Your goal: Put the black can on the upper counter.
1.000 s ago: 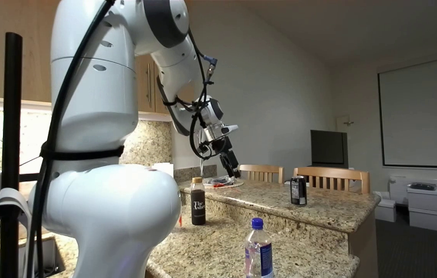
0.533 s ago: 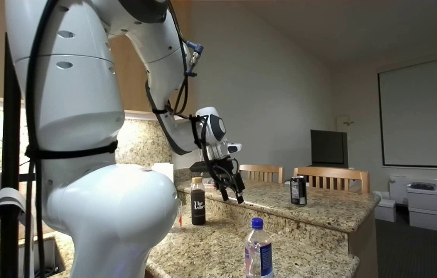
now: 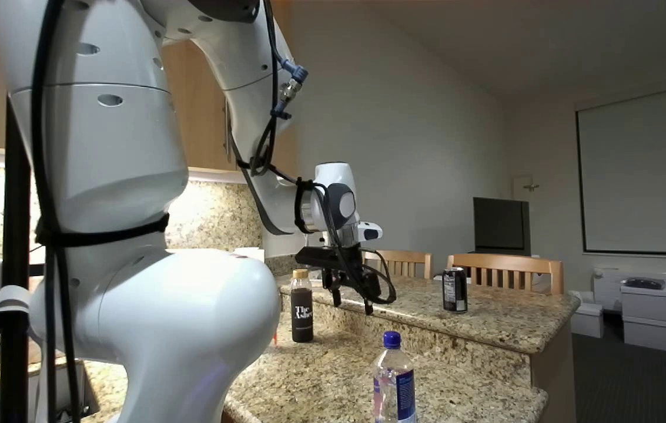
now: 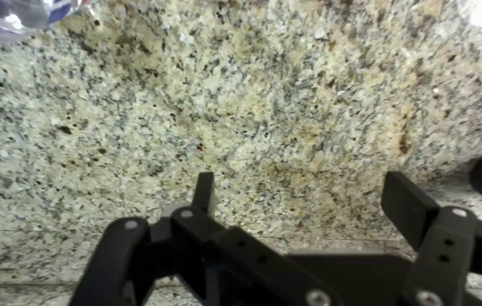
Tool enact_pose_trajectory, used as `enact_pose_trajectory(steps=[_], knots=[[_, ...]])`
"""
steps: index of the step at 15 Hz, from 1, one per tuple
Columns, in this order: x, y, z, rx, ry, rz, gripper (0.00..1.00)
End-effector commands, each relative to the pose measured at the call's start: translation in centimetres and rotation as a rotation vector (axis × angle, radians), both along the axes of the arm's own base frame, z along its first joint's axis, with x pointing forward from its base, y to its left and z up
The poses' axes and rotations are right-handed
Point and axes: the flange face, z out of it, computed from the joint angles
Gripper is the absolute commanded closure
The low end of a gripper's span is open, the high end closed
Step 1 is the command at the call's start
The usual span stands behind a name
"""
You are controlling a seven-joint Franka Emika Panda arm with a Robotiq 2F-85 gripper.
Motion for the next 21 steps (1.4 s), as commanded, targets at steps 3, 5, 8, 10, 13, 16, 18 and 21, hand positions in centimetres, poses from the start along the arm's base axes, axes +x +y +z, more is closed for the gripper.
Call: enact_pose_trajectory(steps=[3,5,8,10,13,16,18,21], knots=[[-0.8,-2.3,5.4,0.067,0.087,0.079,0.0],[-0.8,-3.0,7.2,0.04,0.128,0.047,0.0],[-0.5,-2.9,9.5,-0.011,0.165,0.015,0.0],[-0.4,-2.5,10.5,-0.031,0.171,0.009,0.0],[-0.1,-1.5,11.0,-0.052,0.169,-0.001,0.0],[0.0,-0.8,10.8,-0.067,0.163,-0.026,0.0],[-0.3,-0.8,10.8,-0.044,0.155,-0.005,0.0],[-0.3,-0.7,10.7,-0.047,0.156,-0.007,0.0]])
